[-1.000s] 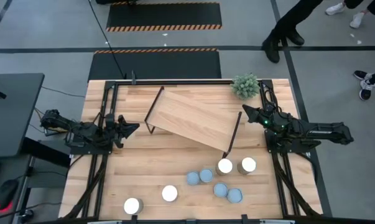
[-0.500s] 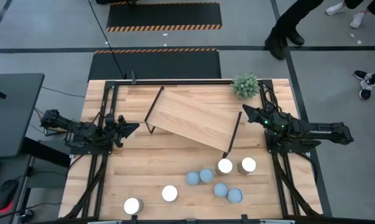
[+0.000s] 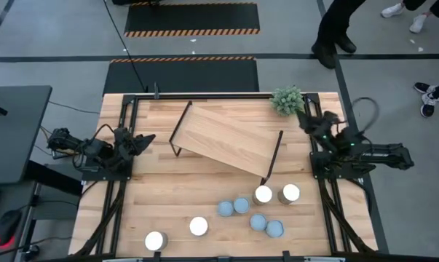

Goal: Pick and place cans onto a shelf
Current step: Put the canned peaches on the shelf

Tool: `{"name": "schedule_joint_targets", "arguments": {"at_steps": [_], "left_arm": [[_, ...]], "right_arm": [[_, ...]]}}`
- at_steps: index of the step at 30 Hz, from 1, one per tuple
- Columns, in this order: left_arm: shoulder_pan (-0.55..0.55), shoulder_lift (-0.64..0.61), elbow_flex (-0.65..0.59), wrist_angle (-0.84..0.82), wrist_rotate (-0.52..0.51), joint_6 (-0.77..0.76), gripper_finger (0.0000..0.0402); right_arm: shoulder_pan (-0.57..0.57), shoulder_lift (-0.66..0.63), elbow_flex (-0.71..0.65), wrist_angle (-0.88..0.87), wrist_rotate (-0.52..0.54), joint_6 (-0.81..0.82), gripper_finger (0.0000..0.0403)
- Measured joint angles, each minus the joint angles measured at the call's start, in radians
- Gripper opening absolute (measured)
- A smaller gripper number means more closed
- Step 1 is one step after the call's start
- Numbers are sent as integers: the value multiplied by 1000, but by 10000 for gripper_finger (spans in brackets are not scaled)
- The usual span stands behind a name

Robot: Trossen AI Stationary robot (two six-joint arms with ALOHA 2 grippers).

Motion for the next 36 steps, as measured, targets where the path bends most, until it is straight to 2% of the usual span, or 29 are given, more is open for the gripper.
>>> {"name": "schedule_joint_targets", "arguments": {"at_steps": [3,6,8,13,17,24,29,33,36], "left_arm": [[0,0,0,1,-3,-42,25],[0,0,0,11,-31,-126,25],[2,0,0,47,-61,-107,25],[23,0,41,58,-68,128,25],[23,0,100,6,-66,256,25],[22,0,202,-201,-74,284,28],[22,0,227,-267,-106,284,77],[22,0,230,-267,-108,285,136],[22,6,230,-268,-115,284,173]], "right_arm": [[1,0,12,96,-126,-87,42],[3,11,89,-19,-174,-87,41],[10,33,169,-175,-178,-86,39],[25,153,419,-559,-190,-86,29],[39,277,628,-911,-311,-23,26],[82,531,931,-1514,-529,74,26],[129,663,1022,-1803,-584,72,26],[190,755,1024,-1845,-632,79,42],[241,823,1024,-1865,-642,95,78]]}}
